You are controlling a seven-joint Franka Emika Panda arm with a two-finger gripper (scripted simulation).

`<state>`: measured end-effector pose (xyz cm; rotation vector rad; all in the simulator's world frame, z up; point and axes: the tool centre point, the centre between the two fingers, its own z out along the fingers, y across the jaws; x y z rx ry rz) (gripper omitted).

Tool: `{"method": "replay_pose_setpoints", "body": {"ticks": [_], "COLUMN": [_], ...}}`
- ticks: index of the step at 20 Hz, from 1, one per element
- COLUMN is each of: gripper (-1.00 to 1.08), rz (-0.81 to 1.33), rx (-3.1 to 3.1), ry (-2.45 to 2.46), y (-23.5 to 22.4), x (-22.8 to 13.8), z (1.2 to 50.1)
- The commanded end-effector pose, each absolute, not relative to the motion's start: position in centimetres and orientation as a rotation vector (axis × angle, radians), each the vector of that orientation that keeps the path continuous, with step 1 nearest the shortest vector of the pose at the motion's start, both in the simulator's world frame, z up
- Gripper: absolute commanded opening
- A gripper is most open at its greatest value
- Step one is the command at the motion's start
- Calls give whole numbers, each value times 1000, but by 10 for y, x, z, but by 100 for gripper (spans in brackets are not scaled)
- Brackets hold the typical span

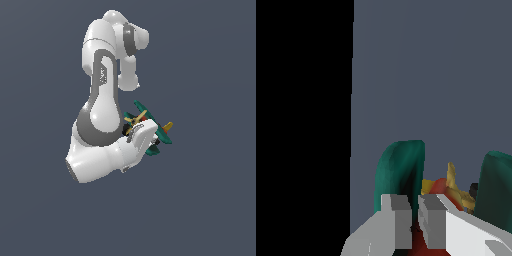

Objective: Pick up the object and move it to a goal position.

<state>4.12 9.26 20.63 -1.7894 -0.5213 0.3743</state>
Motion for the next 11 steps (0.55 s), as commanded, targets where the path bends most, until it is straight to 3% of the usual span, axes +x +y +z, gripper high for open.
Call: {"method": "replay_pose_setpoints", "body": {"ticks": [1,11], "gripper": [-100,-100], "rz": [380,380], "rx": [-1788,-1786], "ry": [-521,-519], "y": [96,142], "x": [41,48], "z": [204,205]}}
